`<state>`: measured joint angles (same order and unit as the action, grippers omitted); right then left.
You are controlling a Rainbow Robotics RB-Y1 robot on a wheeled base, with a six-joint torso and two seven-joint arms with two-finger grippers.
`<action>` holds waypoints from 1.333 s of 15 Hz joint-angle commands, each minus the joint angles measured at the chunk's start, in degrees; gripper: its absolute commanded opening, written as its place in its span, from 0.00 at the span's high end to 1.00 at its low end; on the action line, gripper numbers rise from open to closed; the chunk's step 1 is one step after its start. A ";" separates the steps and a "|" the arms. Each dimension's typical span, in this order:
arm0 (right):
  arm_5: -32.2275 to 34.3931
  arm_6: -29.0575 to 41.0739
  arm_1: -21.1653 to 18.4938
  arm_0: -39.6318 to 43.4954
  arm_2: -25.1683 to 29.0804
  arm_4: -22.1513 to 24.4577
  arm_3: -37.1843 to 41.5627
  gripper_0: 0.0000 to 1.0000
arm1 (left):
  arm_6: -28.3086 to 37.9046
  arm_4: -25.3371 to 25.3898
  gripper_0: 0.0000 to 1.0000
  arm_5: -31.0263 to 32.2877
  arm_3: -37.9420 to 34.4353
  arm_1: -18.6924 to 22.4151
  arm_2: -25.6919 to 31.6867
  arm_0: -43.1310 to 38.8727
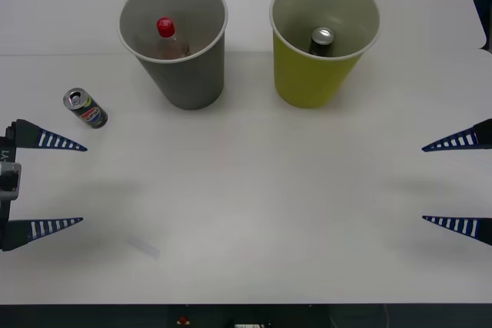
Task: Put the can into the green bin and the plastic bottle into the gray bin
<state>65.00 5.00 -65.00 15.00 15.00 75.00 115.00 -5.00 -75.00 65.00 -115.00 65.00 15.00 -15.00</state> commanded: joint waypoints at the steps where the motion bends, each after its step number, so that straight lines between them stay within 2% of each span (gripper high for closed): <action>1: 0.00 0.00 0.00 0.00 0.00 0.00 0.00 0.00 | -0.10 0.03 0.00 -0.40 0.83 -1.63 -0.23 -1.35; 11: 0.00 0.00 0.00 0.00 0.00 0.00 0.00 0.00 | 0.78 1.79 0.00 -2.68 0.57 -1.54 0.29 -2.49; 14: 0.00 0.00 0.00 0.00 0.00 0.00 0.00 0.00 | 2.28 4.86 0.00 -8.13 -1.89 0.04 0.29 -6.18; 20: 0.00 0.00 0.00 0.00 0.00 0.00 0.00 0.00 | 5.88 10.58 0.00 -18.24 -5.41 0.30 0.29 -12.42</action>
<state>65.00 5.00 -65.00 15.00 15.00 75.00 115.00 0.44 -65.28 48.28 -119.86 65.30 15.31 -26.51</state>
